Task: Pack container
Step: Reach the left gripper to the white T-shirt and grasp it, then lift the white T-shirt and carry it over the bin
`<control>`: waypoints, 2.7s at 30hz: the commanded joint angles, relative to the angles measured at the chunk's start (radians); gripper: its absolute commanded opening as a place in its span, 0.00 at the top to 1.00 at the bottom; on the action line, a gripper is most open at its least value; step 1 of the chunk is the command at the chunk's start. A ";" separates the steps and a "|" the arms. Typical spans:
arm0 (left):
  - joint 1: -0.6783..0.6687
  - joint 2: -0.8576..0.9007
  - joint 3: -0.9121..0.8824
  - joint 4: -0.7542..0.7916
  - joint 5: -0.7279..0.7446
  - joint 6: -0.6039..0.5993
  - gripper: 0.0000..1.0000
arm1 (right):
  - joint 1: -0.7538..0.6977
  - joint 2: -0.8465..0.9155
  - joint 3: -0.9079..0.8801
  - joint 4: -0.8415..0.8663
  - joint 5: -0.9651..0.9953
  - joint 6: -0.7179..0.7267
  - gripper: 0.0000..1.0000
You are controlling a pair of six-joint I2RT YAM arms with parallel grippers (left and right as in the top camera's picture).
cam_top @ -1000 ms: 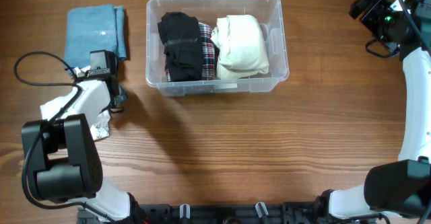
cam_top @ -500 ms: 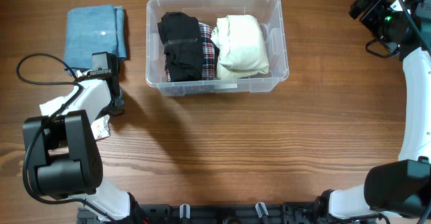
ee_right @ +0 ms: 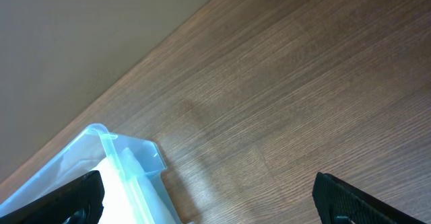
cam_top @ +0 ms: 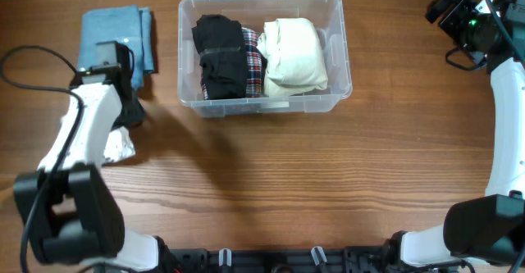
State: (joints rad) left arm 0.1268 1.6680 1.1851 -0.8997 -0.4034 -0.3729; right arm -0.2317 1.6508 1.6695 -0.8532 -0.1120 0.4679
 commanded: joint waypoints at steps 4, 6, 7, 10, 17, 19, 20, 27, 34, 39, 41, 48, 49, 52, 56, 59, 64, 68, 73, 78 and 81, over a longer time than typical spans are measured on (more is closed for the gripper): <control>0.007 -0.205 0.040 -0.037 0.212 0.073 0.96 | 0.004 -0.003 0.005 0.000 -0.010 0.006 0.00; 0.006 -0.267 0.040 -0.042 0.250 0.082 0.96 | 0.004 -0.003 0.005 0.000 -0.010 0.006 0.00; 0.006 -0.299 0.040 -0.045 0.264 0.082 0.96 | 0.004 -0.003 0.005 0.000 -0.010 0.006 0.00; 0.006 -0.386 0.040 -0.045 0.312 0.082 0.96 | 0.004 -0.003 0.005 0.000 -0.010 0.006 0.00; -0.001 -0.547 0.040 -0.039 0.430 0.082 0.96 | 0.004 -0.003 0.005 0.000 -0.010 0.006 0.00; -0.031 -0.571 0.053 -0.033 0.430 0.111 0.96 | 0.004 -0.003 0.005 0.000 -0.010 0.006 0.00; -0.052 -0.572 0.067 -0.033 0.430 0.137 0.96 | 0.004 -0.003 0.005 0.000 -0.010 0.006 0.00; -0.217 -0.572 0.158 -0.033 0.364 0.240 0.96 | 0.004 -0.003 0.005 0.000 -0.010 0.006 0.00; -0.377 -0.571 0.188 0.068 0.345 0.447 0.96 | 0.004 -0.003 0.005 0.000 -0.010 0.006 0.00; -0.504 -0.550 0.188 0.193 0.315 0.708 0.96 | 0.004 -0.003 0.005 0.000 -0.010 0.006 0.00; -0.536 -0.535 0.188 0.235 0.314 0.779 0.96 | 0.004 -0.003 0.005 0.000 -0.010 0.006 0.00; -0.658 -0.391 0.188 0.392 0.277 1.109 0.96 | 0.004 -0.003 0.005 -0.001 -0.010 0.006 0.00; -0.667 -0.372 0.188 0.404 0.261 1.132 0.96 | 0.004 -0.003 0.005 0.000 -0.010 0.006 0.00; -0.700 -0.274 0.188 0.446 0.192 1.244 0.96 | 0.004 -0.003 0.005 0.000 -0.010 0.006 0.00; -0.732 -0.151 0.188 0.488 0.134 1.360 0.96 | 0.004 -0.003 0.005 0.000 -0.010 0.006 0.00; -0.756 -0.061 0.188 0.545 0.088 1.423 0.96 | 0.004 -0.003 0.005 0.000 -0.010 0.006 0.00; -0.759 0.031 0.188 0.612 0.079 1.470 0.96 | 0.004 -0.003 0.005 0.000 -0.009 0.006 0.00; -0.759 0.068 0.188 0.638 0.076 1.520 0.96 | 0.004 -0.003 0.005 0.000 -0.010 0.006 0.00; -0.759 0.083 0.188 0.834 0.001 1.525 0.96 | 0.004 -0.003 0.005 0.000 -0.010 0.006 0.00; -0.759 0.083 0.188 0.970 -0.013 1.525 0.96 | 0.004 -0.003 0.005 0.000 -0.009 0.006 0.00; -0.759 0.093 0.188 0.963 -0.014 1.509 0.96 | 0.004 -0.003 0.005 0.000 -0.009 0.006 0.00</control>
State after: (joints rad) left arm -0.6285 1.7542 1.3510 0.0536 -0.3977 1.1404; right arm -0.2317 1.6508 1.6695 -0.8532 -0.1120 0.4679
